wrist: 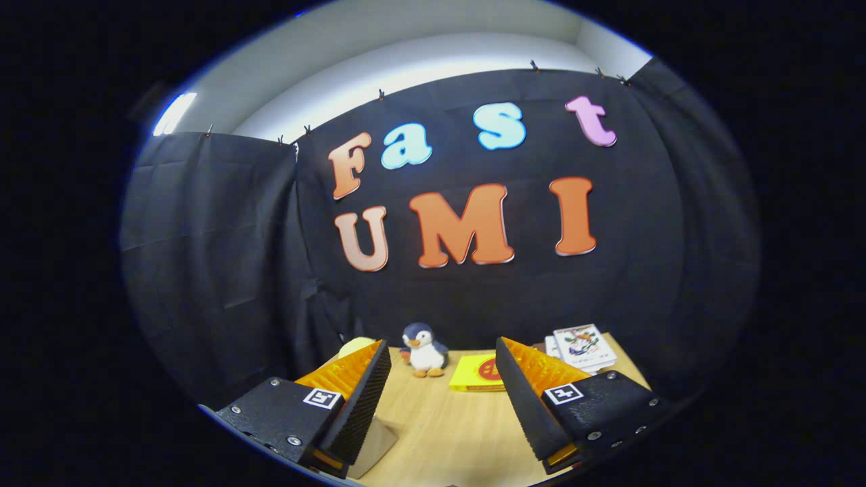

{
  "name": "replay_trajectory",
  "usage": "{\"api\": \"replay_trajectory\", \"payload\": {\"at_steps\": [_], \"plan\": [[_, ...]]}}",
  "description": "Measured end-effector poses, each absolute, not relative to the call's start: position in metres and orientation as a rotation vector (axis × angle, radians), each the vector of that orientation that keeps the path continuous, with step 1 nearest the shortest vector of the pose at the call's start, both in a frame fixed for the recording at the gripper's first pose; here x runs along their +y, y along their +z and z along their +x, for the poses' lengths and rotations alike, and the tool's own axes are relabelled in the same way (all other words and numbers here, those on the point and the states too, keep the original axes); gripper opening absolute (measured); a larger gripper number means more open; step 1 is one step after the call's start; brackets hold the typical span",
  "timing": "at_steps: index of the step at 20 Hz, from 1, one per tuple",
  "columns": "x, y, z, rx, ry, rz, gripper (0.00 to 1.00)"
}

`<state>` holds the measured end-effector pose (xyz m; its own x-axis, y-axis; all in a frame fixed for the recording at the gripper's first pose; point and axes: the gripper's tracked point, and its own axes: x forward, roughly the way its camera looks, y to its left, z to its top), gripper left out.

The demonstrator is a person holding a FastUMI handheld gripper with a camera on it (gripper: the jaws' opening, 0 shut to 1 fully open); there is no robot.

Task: Open the storage box then place both shoes into the box .Put the left shoe in first, then the right shoe, with the right side of both shoes facing outward in a uniform manner.

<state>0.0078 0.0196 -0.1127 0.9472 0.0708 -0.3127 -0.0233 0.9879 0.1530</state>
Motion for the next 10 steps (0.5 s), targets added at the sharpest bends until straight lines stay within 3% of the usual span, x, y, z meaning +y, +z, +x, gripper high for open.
{"api": "replay_trajectory", "payload": {"at_steps": [10], "plan": [[-0.089,-0.067,-0.02,0.116,-0.127,0.005,0.96]]}}
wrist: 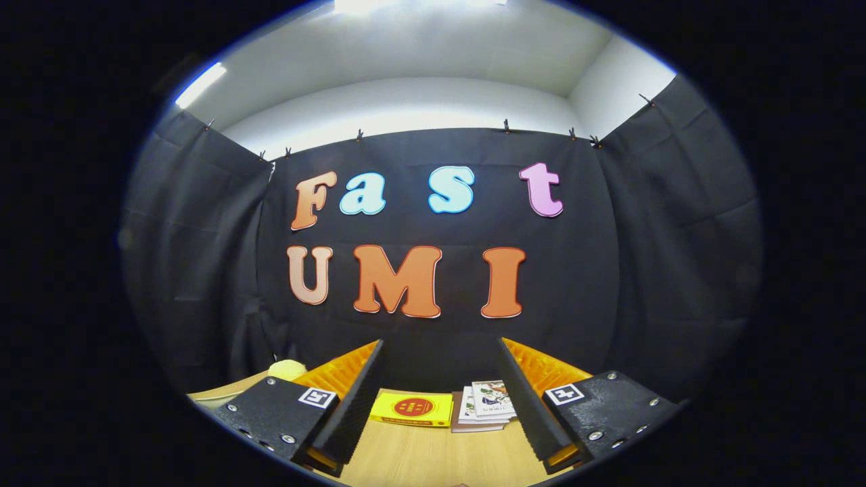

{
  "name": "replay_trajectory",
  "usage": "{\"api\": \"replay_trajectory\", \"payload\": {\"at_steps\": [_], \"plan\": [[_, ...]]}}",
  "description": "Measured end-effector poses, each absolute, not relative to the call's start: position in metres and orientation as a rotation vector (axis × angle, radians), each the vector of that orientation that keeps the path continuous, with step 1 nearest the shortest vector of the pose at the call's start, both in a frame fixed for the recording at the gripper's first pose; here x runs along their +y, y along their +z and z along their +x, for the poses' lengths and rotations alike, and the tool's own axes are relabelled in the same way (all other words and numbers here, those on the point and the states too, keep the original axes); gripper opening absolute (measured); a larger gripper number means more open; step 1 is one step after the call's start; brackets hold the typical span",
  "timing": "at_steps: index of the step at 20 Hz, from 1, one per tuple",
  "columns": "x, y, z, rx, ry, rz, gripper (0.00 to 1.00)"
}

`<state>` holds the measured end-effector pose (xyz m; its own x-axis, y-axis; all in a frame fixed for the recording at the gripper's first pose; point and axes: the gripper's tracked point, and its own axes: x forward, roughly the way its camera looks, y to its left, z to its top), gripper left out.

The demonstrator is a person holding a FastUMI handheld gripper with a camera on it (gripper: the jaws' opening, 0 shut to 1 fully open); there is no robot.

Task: Open the storage box then place both shoes into the box .Put the left shoe in first, then the right shoe, with the right side of both shoes facing outward in a uniform manner.

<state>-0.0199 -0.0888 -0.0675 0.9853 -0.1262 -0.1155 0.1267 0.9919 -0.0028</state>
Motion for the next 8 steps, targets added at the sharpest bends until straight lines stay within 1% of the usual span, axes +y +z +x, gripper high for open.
{"api": "replay_trajectory", "payload": {"at_steps": [3,8], "plan": [[-0.093,-0.048,-0.022,0.044,-0.128,0.002,0.96],[-0.09,-0.042,-0.019,0.02,-0.133,-0.018,0.96]]}}
